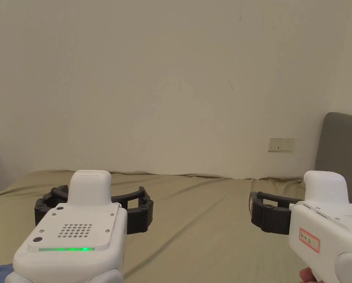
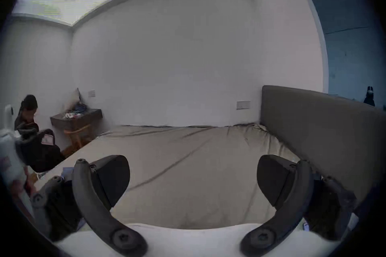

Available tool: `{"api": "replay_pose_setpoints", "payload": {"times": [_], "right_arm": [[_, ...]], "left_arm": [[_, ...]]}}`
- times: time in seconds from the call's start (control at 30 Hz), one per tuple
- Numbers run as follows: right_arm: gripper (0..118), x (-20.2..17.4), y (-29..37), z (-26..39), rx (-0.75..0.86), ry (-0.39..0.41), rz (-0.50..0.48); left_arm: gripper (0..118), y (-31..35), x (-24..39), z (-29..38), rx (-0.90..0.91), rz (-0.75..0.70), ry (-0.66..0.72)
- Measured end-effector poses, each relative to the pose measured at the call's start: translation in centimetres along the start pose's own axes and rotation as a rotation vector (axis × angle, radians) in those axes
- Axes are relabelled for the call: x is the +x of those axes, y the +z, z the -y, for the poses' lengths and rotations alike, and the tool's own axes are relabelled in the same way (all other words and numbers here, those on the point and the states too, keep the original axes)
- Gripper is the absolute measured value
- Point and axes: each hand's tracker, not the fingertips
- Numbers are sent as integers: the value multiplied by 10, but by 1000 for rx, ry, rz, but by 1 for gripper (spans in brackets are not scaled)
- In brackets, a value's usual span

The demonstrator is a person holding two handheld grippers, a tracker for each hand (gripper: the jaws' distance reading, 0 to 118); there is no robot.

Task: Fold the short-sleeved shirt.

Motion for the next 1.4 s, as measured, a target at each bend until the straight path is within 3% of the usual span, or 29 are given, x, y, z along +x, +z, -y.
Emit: {"api": "replay_pose_setpoints", "payload": {"times": [0.2,0.23,0.27,0.3,0.33,0.4,0.53,0.67,0.77,0.83,0.93,1.03,1.1,1.2,1.3,1.4], "right_arm": [[118,2,4,1,12,0,29],[117,4,7,2,-18,-29,11],[93,5,9,3,-39,-62,-8],[44,7,13,5,-28,-78,-32],[3,8,16,6,-14,-66,-23],[3,3,20,9,9,26,112],[3,20,26,14,24,-8,102],[3,30,25,13,28,-29,176],[3,6,5,8,45,-15,186],[3,-26,-9,3,38,-16,54],[3,-110,-32,0,33,33,-195],[3,-197,-42,-2,4,-14,-500],[3,-243,-40,-1,-31,-35,-636],[3,-287,-32,5,-17,-11,-674],[3,-296,-31,11,-24,-11,-684],[3,-291,-40,18,-37,23,-633]], "left_arm": [[118,1,-1,-2,-9,45,34],[115,1,-2,-2,-56,45,52],[50,2,-2,-2,-73,54,67],[0,5,-5,-1,-59,85,104],[0,5,-7,-1,-32,112,129],[0,5,-12,0,-83,107,146],[0,6,-7,2,-94,122,120],[0,1,-14,1,-118,157,143],[0,8,-46,-1,-131,113,172],[0,15,-78,-2,-114,7,161],[0,40,-141,-2,-112,-197,130],[0,72,-202,0,-117,-385,127],[0,87,-231,2,-137,-467,83],[0,102,-255,7,-159,-547,41],[0,97,-263,14,-170,-499,64],[0,74,-259,27,-202,-402,85]]}}
